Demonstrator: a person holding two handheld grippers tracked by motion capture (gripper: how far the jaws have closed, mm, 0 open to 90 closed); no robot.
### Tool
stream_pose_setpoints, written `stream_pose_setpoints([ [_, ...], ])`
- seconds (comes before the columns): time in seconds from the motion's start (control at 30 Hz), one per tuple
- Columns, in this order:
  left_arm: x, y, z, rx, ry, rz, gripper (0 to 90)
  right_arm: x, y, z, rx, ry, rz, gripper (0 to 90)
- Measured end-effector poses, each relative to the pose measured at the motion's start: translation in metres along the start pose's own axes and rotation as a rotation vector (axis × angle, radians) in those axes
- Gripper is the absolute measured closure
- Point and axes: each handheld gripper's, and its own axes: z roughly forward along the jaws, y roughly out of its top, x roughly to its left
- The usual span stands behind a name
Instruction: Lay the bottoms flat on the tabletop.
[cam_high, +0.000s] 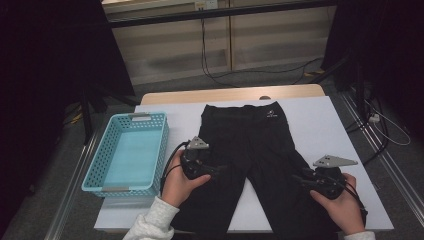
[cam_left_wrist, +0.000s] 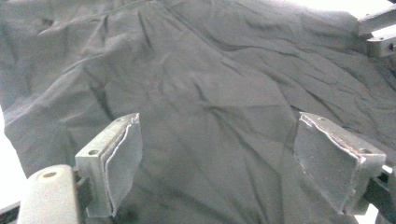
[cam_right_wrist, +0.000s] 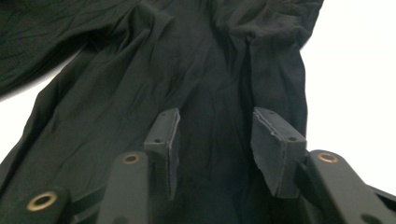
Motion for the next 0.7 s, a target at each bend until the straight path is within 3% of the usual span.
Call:
stream_pose_setpoints([
  [0.2, 0.007, -0.006, -0.005, 0.009, 0.029, -0.022, 15.6, -0.004, 0.004, 0.004, -0.040, -0.013, 0.016, 44.7],
  [0.5, 0.016, -0.017, -0.010, 0.009, 0.056, -0.063, 14.9, -0.001, 0.014, 0.014, -0.067, 0.007, 0.032, 30.6],
  [0.7, 0.022, -0.023, -0.013, 0.017, 0.069, -0.082, 14.8, 0.002, 0.020, 0.022, -0.073, 0.023, 0.025, 26.3],
])
